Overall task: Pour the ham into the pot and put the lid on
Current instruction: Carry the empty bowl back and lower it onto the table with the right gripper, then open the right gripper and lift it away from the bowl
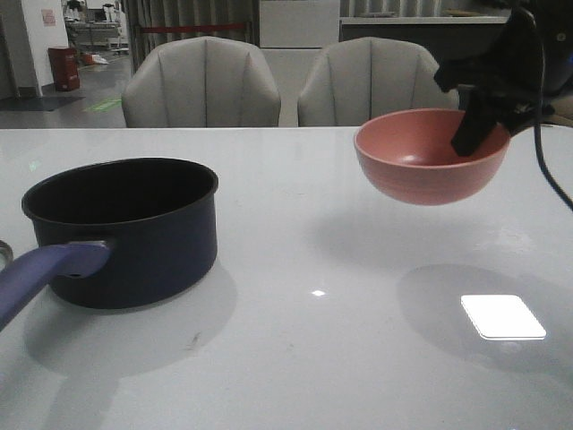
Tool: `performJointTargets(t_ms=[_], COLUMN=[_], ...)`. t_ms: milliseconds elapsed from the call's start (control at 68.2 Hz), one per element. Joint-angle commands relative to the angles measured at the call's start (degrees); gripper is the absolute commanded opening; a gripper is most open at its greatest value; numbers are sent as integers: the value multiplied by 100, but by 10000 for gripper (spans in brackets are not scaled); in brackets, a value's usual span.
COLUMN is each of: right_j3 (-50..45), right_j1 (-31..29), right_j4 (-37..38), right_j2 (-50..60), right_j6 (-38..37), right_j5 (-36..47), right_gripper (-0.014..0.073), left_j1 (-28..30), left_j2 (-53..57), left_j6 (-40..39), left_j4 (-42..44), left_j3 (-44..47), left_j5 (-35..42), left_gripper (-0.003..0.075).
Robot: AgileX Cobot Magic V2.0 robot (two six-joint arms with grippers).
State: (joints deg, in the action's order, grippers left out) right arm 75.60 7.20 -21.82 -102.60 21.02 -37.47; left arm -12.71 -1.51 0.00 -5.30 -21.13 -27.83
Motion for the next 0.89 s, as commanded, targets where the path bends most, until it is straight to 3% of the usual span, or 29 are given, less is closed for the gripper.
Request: performJointTargets(t_ms=[0, 293, 601, 880], right_j3=[142, 142, 150, 368], right_j1=[-44, -39, -33, -43], right_j4=[-297, -472, -397, 134], right_j2=[96, -367, -550, 242], right_j6=[-2, -2, 40, 40], right_j5=[70, -7, -25, -214], right_gripper=[135, 193, 433, 442], left_j1=[-35, -35, -35, -35], left_j2=[-67, -67, -67, -67], left_j6=[-53, -53, -53, -53], left_j4=[-44, -44, -44, -44], left_j3=[-146, -146, -146, -146], left_j5=[468, 468, 468, 468], left_gripper=[585, 585, 585, 585])
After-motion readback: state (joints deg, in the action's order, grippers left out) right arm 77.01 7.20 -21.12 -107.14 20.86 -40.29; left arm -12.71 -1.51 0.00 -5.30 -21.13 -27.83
